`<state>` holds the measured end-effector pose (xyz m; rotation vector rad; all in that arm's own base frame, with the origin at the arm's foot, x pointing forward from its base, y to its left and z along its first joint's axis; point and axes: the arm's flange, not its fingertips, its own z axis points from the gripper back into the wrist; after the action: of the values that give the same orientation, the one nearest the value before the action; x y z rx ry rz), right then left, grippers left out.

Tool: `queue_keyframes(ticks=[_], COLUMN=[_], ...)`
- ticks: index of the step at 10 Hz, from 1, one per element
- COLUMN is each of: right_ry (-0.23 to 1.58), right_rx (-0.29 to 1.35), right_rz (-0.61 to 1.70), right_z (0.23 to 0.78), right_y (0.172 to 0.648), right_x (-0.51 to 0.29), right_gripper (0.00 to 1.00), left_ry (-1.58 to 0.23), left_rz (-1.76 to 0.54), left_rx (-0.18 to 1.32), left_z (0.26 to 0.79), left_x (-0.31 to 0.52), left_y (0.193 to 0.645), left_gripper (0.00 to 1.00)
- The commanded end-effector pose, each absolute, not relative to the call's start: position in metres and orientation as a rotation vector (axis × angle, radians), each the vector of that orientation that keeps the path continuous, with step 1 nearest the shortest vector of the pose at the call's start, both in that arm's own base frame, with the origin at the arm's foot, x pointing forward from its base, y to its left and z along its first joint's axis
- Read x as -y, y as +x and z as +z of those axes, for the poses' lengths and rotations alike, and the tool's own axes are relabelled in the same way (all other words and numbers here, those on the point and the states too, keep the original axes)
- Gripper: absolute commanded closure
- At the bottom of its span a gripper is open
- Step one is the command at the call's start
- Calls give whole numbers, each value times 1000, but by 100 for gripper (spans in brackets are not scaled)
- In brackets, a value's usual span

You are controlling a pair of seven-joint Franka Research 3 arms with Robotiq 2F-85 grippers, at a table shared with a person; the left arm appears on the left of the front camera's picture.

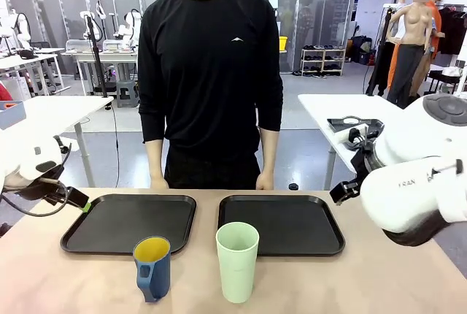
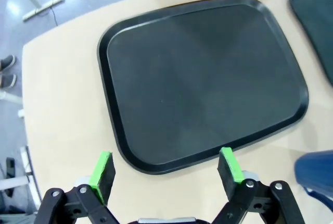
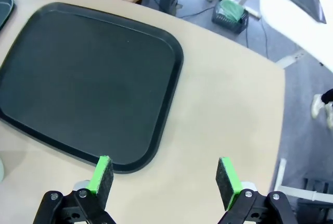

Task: Sort and store the cups by type.
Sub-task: Pick up the Reusable plastic cup.

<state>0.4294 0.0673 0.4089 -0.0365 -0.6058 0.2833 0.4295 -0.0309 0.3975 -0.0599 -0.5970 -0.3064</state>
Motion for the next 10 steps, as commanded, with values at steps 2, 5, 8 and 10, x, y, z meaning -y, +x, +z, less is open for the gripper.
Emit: queue_keyframes(ticks=[2,5,8,10], right_ry=[30,38,19,19], right_rx=[591,583,576,576], right_rz=[279,257,240,240], right_z=[400,396,395,395], right_y=[445,446,442,442], right_x=[-63,-61,-69,-69], right_gripper=[0,0,0,0], left_ry=[-92,-92,-77,-83], left_rz=[-256,-241,-255,-245], left_rx=[618,618,607,591], left_z=[390,384,382,388], left_x=[24,21,22,20], left_y=[437,434,428,432], left_gripper=[0,0,0,0])
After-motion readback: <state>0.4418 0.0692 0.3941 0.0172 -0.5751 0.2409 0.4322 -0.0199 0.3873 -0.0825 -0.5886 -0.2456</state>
